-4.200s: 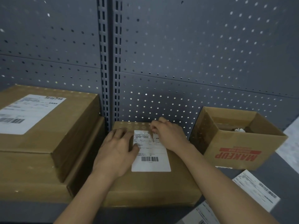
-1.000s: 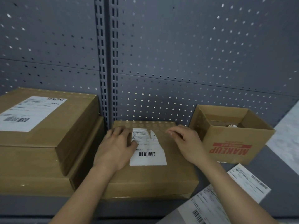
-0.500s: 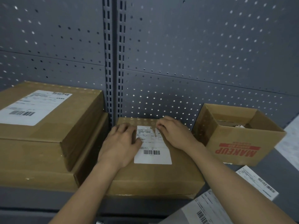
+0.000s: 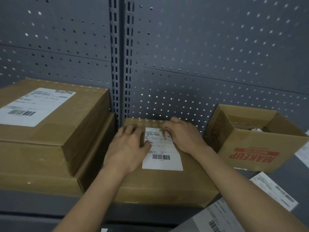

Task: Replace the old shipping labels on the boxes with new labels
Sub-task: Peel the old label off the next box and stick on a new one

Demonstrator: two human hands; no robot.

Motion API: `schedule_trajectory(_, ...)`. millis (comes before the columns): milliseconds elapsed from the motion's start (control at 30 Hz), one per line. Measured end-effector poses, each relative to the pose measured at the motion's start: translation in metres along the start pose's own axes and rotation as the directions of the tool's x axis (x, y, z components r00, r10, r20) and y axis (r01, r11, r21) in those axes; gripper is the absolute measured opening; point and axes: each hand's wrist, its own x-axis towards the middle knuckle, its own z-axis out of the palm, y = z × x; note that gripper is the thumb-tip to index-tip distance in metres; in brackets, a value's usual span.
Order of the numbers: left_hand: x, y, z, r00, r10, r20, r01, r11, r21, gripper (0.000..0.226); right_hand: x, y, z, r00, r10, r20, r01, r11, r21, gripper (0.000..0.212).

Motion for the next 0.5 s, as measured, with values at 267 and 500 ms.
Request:
schedule_trajectory(267, -0.0006, 0.0, 0.0001, 1.0, 0.005, -0.009, -0.005, 1.0, 0.004, 0.053, -0.0002, 0.0007, 0.0034, 1.0, 0.007, -0.014, -0.008, 1.0, -0.011, 0.014)
schedule_trajectory(500, -0.0011, 0.0001, -0.0006, 1.0, 0.0, -0.006, 0.0, 1.0, 0.009, 0.054, 0.0009, 0.0005, 0.0037, 0.999, 0.028, -0.022, -0.028, 1.0, -0.002, 0.015)
